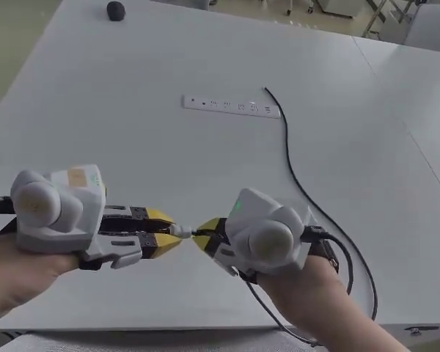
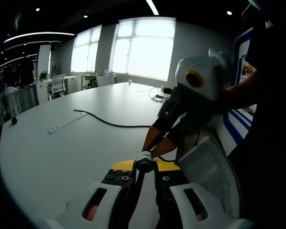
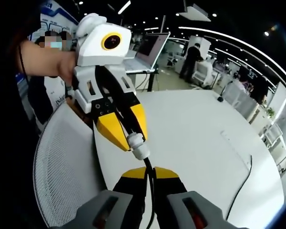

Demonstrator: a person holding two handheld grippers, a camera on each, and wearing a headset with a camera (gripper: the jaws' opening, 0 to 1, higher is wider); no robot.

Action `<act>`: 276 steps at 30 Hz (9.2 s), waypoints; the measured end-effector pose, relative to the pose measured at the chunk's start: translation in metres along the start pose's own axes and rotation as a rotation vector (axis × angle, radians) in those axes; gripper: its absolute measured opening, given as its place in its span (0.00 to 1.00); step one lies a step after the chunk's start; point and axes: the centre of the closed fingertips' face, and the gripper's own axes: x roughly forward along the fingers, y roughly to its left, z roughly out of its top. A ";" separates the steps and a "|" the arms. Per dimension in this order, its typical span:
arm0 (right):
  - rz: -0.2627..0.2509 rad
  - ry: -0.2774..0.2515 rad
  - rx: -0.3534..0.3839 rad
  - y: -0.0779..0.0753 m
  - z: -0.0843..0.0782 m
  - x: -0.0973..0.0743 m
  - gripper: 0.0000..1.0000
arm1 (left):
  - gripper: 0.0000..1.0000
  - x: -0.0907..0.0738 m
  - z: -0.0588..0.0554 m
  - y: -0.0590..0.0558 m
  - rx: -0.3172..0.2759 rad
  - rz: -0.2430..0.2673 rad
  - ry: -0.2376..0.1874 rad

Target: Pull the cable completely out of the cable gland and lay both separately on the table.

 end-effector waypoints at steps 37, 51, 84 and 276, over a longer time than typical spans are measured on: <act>-0.040 0.029 0.503 -0.025 -0.062 -0.001 0.01 | 0.15 0.001 0.004 0.001 -0.004 -0.001 -0.008; -0.073 -0.037 0.202 -0.025 -0.022 -0.010 0.30 | 0.15 0.002 0.004 0.001 -0.001 -0.014 0.002; 0.010 0.004 -0.027 -0.006 0.009 0.009 0.00 | 0.15 0.002 0.004 0.007 -0.020 -0.009 -0.006; 0.286 0.170 -0.329 -0.044 0.062 0.254 0.00 | 0.16 0.022 -0.159 0.079 -0.253 0.129 0.071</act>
